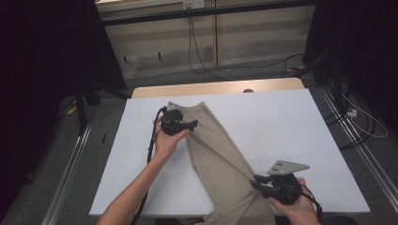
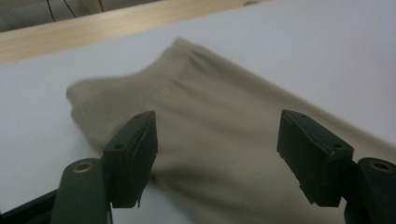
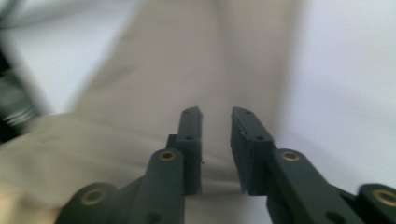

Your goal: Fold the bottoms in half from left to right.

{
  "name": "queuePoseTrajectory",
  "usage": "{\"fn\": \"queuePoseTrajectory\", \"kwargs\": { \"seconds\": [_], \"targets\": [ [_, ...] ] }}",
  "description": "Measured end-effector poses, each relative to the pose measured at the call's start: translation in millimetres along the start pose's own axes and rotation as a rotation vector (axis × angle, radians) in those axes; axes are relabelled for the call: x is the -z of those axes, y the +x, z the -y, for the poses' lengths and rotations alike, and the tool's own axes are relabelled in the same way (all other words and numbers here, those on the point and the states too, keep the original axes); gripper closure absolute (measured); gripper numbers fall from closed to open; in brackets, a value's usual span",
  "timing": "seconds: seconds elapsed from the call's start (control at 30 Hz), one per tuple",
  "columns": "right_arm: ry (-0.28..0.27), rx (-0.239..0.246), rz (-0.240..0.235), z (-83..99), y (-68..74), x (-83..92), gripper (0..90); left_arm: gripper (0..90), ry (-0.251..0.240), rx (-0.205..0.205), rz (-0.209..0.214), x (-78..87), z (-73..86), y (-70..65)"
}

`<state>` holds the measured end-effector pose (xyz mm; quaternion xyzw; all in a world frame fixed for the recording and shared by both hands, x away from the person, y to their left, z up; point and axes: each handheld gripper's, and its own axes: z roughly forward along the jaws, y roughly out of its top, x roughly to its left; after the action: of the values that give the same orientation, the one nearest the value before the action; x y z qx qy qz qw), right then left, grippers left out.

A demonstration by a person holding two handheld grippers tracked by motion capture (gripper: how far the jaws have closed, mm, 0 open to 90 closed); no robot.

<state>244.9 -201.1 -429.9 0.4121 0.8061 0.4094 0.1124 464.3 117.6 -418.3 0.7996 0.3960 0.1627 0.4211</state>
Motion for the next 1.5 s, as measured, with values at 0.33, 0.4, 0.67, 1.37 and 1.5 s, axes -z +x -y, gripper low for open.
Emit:
{"fn": "queuePoseTrajectory", "kwargs": {
  "seconds": [0.33,0.4,0.67,1.37,1.5],
  "targets": [
    [0.123,0.127,-0.104,17.4,35.4,-17.1,66.5,37.1,0.045,-0.143,0.221,77.0,68.0,-68.4],
    [0.109,0.13,-0.087,21.7,33.8,-14.3,76.2,41.3,0.016,-0.166,0.221,86.0,82.8,-79.7],
    [0.112,0.037,-0.036,32.2,25.8,1.9,90.0,40.6,0.082,-0.203,0.295,89.1,92.4,-104.7],
    [0.069,-0.057,0.146,6.3,-16.3,-9.3,59.2,46.0,0.134,-0.389,0.376,67.0,107.5,-149.5],
    [0.102,-0.03,0.147,2.6,-20.4,-24.4,56.8,67.7,0.149,-0.411,0.388,70.2,107.1,-153.5]
  ]
}}
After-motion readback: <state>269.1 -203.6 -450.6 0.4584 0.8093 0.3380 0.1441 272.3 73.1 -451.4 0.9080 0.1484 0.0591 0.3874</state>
